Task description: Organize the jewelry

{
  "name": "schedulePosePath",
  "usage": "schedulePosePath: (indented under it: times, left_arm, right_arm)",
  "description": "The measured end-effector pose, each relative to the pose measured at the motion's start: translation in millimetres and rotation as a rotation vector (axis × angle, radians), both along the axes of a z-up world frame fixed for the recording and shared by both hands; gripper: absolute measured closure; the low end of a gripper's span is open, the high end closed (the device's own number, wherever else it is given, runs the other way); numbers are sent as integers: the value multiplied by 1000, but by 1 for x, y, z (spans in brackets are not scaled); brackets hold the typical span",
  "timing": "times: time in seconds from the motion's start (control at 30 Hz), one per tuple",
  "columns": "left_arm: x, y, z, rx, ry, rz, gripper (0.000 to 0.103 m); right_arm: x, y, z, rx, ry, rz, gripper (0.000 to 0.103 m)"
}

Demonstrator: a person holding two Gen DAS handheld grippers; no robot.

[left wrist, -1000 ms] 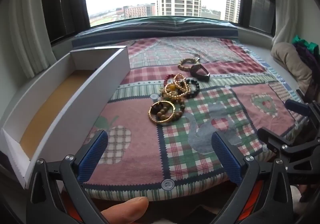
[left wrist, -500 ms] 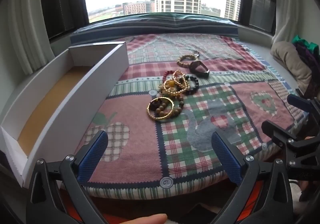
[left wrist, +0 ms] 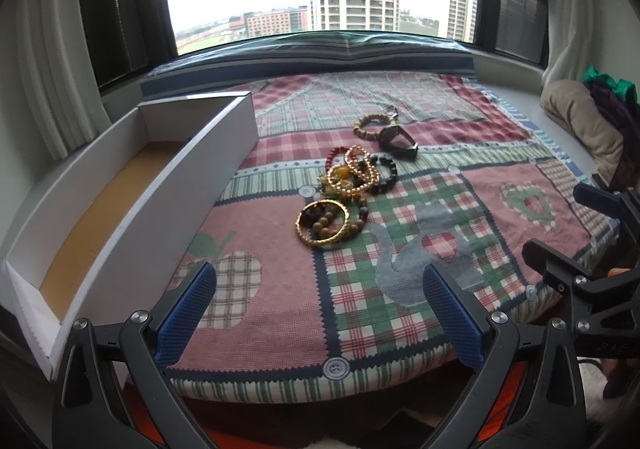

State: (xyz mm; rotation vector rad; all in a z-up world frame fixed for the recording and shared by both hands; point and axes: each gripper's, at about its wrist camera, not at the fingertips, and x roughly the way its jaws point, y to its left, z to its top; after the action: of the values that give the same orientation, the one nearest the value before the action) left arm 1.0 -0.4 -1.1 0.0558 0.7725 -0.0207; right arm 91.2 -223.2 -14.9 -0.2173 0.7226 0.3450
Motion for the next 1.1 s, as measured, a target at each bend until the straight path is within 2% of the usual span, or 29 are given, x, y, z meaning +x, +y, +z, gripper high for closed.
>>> schedulePosePath:
  times: [0.13,0.3,0.47,0.6,0.7,0.8,1.0,1.1]
  left_arm:
    - [0,-1,1,8,-6,-1,0]
    - [-1,4,2,-20,-14,8,0]
    - [-2,4,2,-26,-20,11,0]
    - [-2,4,2,-19,-24,12,0]
    - [-2,4,1,-15,-20,13,0]
    - [-2,3,1,-15,-21,11,0]
    - [-6,-4,5,-4,-42,-24,0]
    - [-7,-3,6,-6,-53,-20,0]
  right_arm:
    - [-1,-5,7,24,-35,1,1]
    - [0,-7,10,63,-59,26,1]
    - [1,-3,7,78,-42,59,1]
    - [4,-1,4,31,-1,41,1]
    - [7,-9,5,112,39,40,1]
    - [5,-14,7,159,34,31,1]
    - [4,-1,5,42,5,-23,1]
    - [5,-3,5,69,17,7,1]
